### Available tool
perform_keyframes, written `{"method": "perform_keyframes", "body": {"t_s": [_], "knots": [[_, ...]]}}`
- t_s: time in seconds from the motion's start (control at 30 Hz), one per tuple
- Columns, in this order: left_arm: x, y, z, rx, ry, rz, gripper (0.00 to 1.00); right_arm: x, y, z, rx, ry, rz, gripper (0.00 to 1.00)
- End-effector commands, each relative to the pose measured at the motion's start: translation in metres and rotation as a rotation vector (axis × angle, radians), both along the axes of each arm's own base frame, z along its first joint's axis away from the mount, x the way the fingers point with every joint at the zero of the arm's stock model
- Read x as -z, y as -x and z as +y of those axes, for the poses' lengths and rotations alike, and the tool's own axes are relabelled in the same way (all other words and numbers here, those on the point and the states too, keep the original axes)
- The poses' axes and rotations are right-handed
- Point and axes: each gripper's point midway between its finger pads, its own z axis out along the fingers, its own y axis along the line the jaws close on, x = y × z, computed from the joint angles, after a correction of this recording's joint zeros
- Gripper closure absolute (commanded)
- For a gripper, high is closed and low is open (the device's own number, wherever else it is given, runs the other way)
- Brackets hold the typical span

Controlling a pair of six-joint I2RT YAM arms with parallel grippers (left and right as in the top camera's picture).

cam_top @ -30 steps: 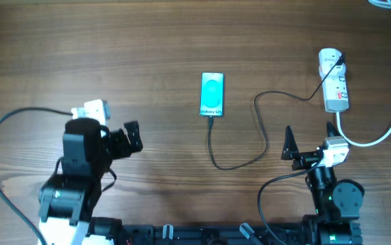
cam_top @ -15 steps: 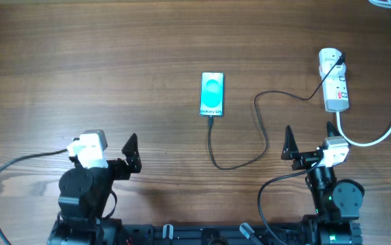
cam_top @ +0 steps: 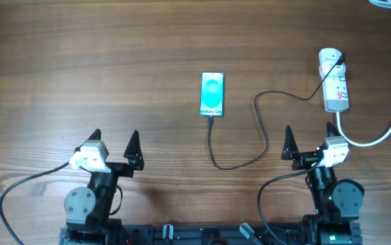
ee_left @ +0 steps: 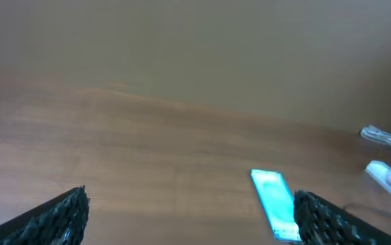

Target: Plug charger to phone and switch on socket

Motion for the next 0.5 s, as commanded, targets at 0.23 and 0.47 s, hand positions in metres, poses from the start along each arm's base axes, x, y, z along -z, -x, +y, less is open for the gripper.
{"method": "perform_keyframes", "body": {"t_s": [0.23,0.47], "knots": [[-0.02,-0.004,-0.003,0.034,-0.026,-0.155,0.0,-0.003,0.0,-0.001,0.01,0.01,-0.013,0.0],[-0.03,-0.005,0.002,0.014,-0.031,-0.244,0.0,-0.002,0.0,-0.001,0.01,0.01,-0.013,0.0]]}}
